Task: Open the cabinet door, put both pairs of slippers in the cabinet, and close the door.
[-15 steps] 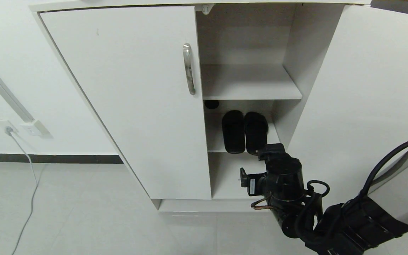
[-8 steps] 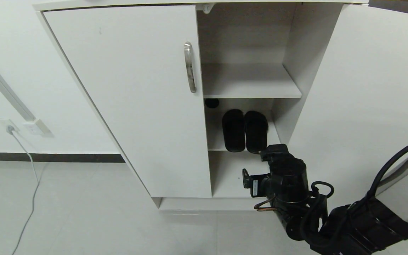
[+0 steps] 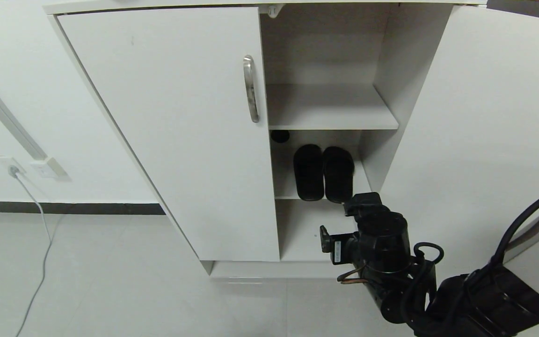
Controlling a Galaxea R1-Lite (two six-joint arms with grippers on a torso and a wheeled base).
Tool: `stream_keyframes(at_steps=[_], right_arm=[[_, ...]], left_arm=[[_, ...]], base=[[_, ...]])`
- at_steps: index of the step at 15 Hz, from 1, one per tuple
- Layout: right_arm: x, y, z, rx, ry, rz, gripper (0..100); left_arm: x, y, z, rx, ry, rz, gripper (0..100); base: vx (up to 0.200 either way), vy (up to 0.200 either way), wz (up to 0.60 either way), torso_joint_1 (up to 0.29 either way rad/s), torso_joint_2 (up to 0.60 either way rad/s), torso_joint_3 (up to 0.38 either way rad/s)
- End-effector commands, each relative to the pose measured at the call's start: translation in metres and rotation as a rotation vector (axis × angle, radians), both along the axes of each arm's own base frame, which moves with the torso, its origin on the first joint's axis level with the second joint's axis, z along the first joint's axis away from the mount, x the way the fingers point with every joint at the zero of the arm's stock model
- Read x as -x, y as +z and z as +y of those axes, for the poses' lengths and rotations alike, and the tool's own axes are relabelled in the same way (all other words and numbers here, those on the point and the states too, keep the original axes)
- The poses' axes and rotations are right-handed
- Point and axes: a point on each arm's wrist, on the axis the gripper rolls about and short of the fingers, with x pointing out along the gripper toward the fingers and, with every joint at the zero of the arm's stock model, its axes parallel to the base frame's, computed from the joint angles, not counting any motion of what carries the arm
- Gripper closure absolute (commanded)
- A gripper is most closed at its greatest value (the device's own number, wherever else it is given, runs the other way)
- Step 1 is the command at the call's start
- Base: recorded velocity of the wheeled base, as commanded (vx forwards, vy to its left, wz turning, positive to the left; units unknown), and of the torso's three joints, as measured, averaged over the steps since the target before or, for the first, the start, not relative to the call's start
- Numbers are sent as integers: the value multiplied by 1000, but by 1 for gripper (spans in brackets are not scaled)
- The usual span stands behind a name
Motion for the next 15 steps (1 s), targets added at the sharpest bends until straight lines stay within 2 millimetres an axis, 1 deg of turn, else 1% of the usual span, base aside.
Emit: stream_keyframes(at_steps=[1, 4, 7, 12, 15], right_arm=[[3, -1, 0, 5, 6, 4, 0], [5, -4, -2, 27, -14, 9, 0], [8, -1, -5, 23, -15, 5, 0], [12, -3, -9, 26, -9, -9, 0], [14, -2, -11, 34, 6, -50, 0]], left_arm=[[0, 0, 0, 0, 0, 2, 100], [0, 0, 0, 3, 0, 2, 100], [0, 0, 0, 3, 0, 2, 100], [0, 0, 0, 12, 2, 2, 100], [0, 0, 0, 12, 2, 2, 100]], base=[[0, 0, 0, 0, 0, 0], [0, 0, 0, 2, 2, 93], [0, 0, 0, 6, -1, 185], [0, 0, 0, 5, 2, 202], [0, 200, 0, -1, 1, 69]])
